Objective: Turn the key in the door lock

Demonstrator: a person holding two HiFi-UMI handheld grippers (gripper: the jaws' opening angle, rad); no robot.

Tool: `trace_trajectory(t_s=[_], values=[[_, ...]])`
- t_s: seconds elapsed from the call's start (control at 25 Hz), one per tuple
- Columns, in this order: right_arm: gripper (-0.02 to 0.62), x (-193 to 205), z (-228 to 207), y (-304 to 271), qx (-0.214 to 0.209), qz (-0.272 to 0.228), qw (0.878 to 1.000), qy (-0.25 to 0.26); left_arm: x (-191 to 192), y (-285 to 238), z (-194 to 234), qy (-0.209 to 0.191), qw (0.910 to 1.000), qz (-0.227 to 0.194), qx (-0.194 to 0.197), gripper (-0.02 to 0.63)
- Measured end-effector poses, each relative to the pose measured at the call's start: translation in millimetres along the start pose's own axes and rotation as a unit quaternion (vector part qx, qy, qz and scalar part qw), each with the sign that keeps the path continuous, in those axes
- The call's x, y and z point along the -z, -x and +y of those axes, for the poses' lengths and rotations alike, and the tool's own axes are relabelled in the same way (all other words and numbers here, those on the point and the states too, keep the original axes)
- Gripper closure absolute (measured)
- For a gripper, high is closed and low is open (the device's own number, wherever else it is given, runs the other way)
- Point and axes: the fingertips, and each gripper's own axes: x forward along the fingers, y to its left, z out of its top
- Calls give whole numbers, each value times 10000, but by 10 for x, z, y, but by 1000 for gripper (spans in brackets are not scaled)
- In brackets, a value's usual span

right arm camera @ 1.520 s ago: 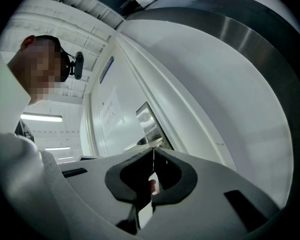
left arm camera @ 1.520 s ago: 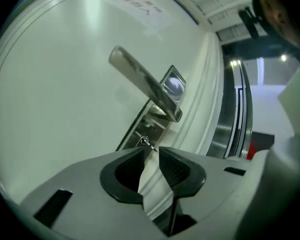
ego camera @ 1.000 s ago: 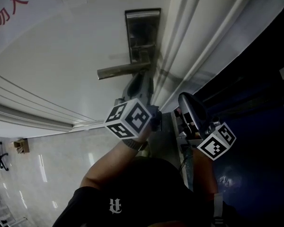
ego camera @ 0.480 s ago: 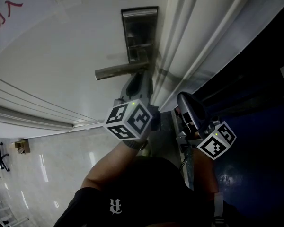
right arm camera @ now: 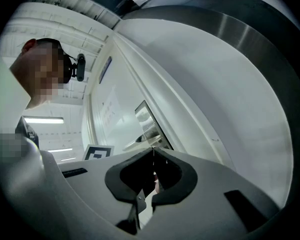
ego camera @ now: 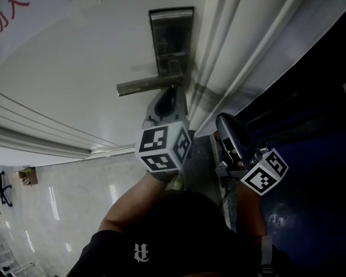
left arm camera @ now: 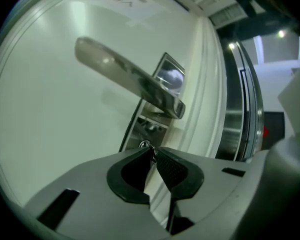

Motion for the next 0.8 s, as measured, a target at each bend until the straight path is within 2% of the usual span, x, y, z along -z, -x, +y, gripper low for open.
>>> trace_trajectory(t_s=[0.08,0.24,0.32,0.4,0.52,0.68,0.8], values=[[581,4,-3,3,-17,0,10000,-13,8,1,-13,-699,9974,22,-144,569],[581,0,-25,10,-30,-11,10000,-38,-4,-3,-46,-1387,9900,-1,-236,568],[581,4,-30,9,-31,-5,10000,-41,-5,-4,-58,-1853,9822,15,-292,568],[581,19,-36,6,-29,6,10000,-48,3,-7,-71,-2464,9685,69,-340,568],[581,50,-46,-1,-4,28,10000,-33,26,-12,-96,-3474,9367,194,-398,568],[581,79,-48,-19,40,50,10000,69,62,-11,-123,-4831,8738,315,-471,569],[581,82,-38,-31,26,35,10000,72,81,-17,-133,-5488,8335,386,-514,571]])
